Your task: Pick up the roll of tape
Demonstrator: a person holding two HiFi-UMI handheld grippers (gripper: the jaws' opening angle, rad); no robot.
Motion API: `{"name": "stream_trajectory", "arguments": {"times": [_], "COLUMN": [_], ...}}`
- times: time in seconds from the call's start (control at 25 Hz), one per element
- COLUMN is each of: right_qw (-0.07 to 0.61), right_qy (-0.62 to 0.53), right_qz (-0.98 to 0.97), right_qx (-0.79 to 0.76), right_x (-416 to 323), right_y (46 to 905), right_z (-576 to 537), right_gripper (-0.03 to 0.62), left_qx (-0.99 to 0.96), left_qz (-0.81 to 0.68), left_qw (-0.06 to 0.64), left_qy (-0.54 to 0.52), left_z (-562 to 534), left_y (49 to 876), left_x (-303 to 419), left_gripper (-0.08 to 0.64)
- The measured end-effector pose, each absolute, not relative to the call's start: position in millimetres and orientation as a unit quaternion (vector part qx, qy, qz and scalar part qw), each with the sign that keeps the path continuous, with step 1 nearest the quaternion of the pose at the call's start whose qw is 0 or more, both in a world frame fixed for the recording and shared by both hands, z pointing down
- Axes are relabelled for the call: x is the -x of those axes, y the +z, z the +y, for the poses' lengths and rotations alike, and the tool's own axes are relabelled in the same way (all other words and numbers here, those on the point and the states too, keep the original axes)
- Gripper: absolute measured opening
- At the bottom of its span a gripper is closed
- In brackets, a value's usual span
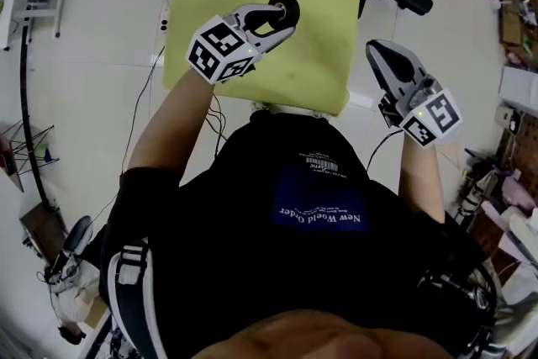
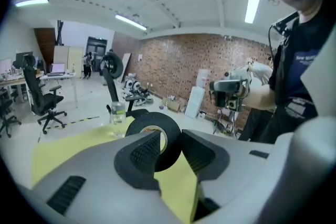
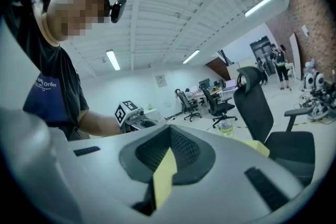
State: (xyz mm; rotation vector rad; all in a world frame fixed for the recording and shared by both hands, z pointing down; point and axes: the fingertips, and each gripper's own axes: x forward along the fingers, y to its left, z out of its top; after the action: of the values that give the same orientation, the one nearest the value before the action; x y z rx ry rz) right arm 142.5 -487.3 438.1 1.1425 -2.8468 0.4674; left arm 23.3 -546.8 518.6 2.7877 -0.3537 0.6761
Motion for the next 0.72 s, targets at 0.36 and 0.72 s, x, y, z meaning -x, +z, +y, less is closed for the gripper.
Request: {"name": "stream_trajectory", "arguments": {"times": [0.36,0.72], "right_qw": [0.008,-0.004], "right_qy": [0.075,0.049], "right_qz": [-0.924,-0.929], "right_qx": [-0.375,-0.368], "right_x": [-140.5,-128.6], "right_y": [334.4,276.5], "right_z": [-508.7,-511.3], "right_gripper": [-0.015,-0.015], "left_qx": [-0.984,-0.984], "left_qz": [-0.135,-0.111], "left_qw": [0.109,0.111], "left_qy": [0.032,-0.078], "left_z": [-536.8,-510.2], "left_y": [353.6,272.6], "left_x": [9.6,33.5], "left_gripper": [0.135,0.135]}}
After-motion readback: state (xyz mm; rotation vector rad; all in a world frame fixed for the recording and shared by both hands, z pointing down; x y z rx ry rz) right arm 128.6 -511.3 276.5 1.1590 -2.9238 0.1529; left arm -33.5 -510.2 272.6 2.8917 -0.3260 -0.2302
